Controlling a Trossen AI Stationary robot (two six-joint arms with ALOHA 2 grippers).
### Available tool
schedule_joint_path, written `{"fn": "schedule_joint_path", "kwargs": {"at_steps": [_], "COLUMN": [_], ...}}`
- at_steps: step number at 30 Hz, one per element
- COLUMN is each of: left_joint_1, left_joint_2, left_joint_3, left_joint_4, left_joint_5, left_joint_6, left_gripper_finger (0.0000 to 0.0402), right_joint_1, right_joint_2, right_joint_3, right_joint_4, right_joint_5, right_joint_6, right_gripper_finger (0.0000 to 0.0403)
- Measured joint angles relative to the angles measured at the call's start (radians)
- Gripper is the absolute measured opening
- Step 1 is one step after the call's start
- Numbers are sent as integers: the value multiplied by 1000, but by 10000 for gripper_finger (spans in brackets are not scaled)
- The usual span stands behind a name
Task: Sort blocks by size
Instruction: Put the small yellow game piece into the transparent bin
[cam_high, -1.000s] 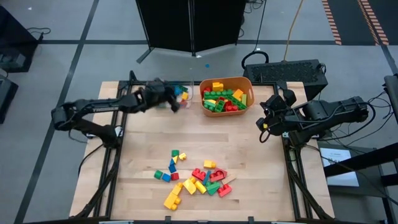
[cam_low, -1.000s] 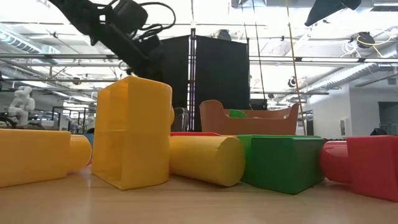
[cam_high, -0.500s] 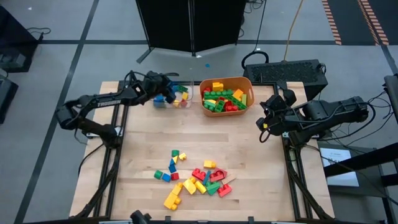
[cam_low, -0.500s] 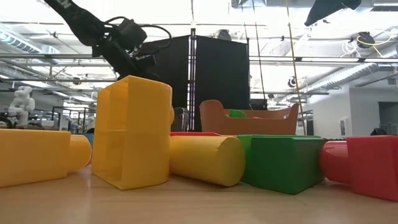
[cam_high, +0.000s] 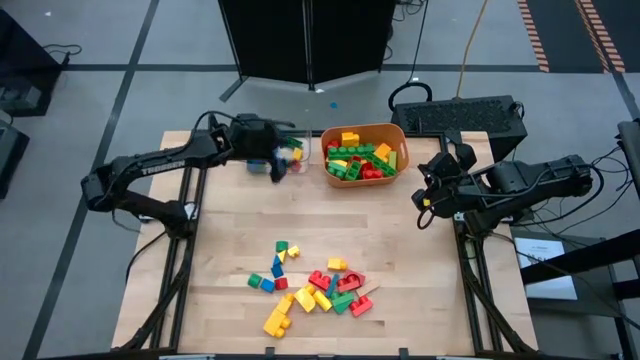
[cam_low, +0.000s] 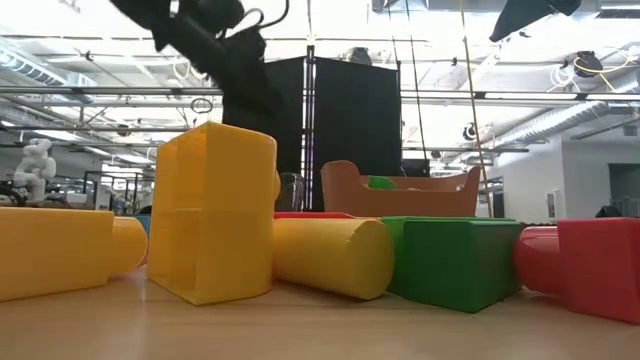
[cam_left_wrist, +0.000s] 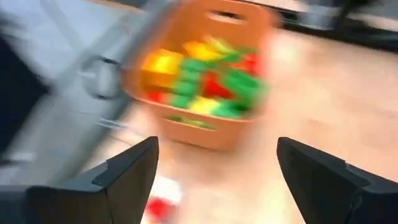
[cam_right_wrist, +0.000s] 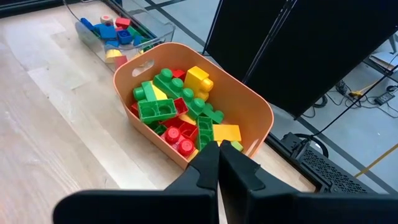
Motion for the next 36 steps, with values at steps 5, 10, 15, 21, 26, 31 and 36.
{"fn": "schedule_joint_path", "kwargs": {"at_steps": [5, 10, 15, 21, 26, 31, 36], "left_joint_1": [-184, -402, -567, -704, -767, -812, -818], "left_joint_2": [2, 32, 45, 115, 209, 312, 358], "left_joint_3": [10, -41, -102, -121, -121, -121, -120], "left_joint_4": [-222, -250, -190, -136, -78, 24, 33], "left_joint_5": [19, -99, -258, -395, -478, -480, -489], "left_joint_6": [-106, -273, -459, -607, -692, -755, -798], "left_gripper_finger": [330, 330, 330, 331, 331, 331, 326], "right_joint_1": [0, 0, 0, 0, 0, 0, 0], "right_joint_2": [0, 0, 0, 0, 0, 0, 0], "right_joint_3": [0, 0, 0, 0, 0, 0, 0], "right_joint_4": [0, -2, -2, -2, -4, -11, -11], "right_joint_5": [0, -5, -5, -5, -6, -44, -66], "right_joint_6": [0, -4, -32, -56, -61, -77, -83], "right_gripper_finger": [4, 4, 4, 4, 4, 4, 4]}}
